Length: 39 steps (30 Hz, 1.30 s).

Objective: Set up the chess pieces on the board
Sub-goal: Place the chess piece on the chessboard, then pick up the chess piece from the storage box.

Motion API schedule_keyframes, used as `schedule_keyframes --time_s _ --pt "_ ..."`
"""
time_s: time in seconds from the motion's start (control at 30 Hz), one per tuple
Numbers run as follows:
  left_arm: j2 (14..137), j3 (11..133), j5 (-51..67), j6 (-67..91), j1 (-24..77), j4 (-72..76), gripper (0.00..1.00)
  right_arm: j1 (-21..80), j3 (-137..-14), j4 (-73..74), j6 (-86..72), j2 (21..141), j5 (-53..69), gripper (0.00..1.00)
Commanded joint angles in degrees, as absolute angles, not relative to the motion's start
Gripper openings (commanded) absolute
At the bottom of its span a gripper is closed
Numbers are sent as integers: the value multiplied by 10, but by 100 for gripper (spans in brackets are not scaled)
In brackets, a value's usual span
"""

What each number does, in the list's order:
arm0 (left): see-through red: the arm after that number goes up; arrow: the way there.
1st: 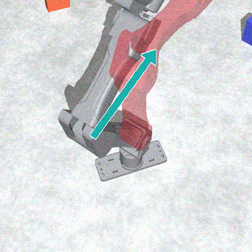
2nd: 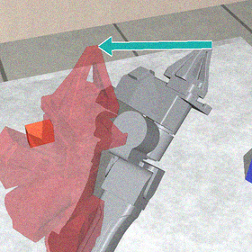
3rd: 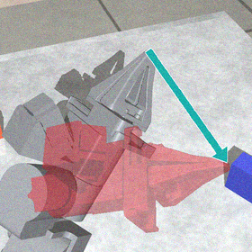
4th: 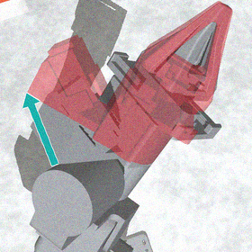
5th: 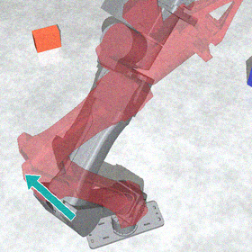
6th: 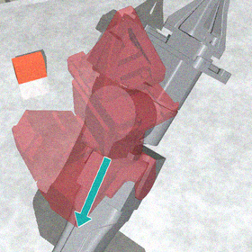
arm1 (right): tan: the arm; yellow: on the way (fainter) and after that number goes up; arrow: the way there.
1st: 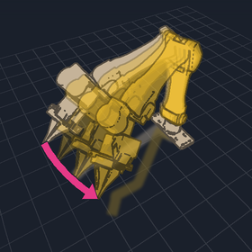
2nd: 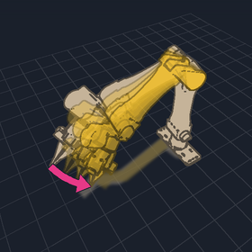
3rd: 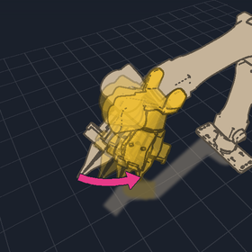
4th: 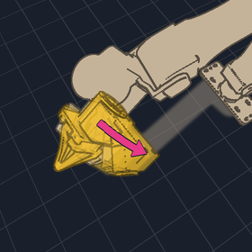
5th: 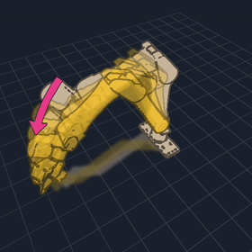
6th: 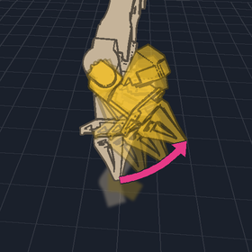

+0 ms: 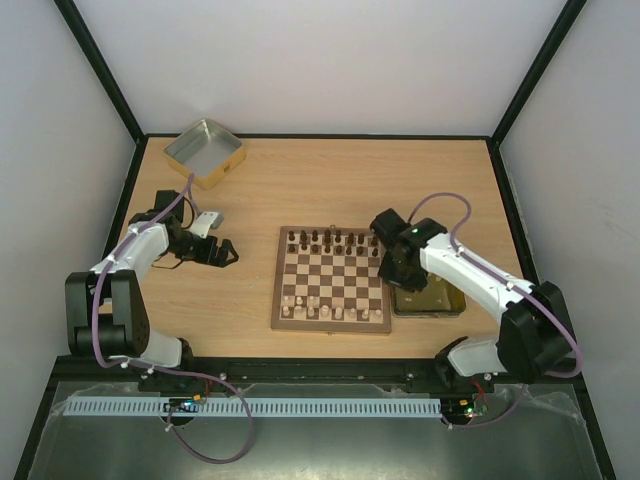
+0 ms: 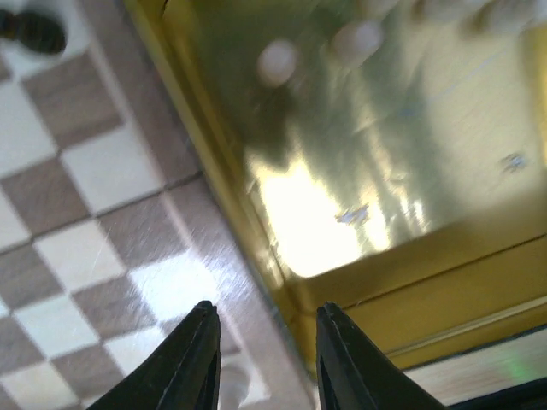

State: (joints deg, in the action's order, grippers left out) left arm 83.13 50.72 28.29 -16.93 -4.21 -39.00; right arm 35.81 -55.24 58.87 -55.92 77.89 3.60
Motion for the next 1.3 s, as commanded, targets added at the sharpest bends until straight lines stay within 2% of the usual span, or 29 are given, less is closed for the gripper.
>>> schedule_keyframes --time_s 0.0,0.13,0.4,1.27 --pt "834 521 288 -173 -47 -402 99 286 -566 619 -497 781 -4 30" --pt "837 522 288 -173 -47 -403 99 224 -561 589 -464 801 16 30" --pt "844 523 287 -174 -47 -404 99 171 -566 516 -443 873 52 29" --pt "830 520 284 -170 -52 -399 99 160 -610 480 -418 971 35 27"
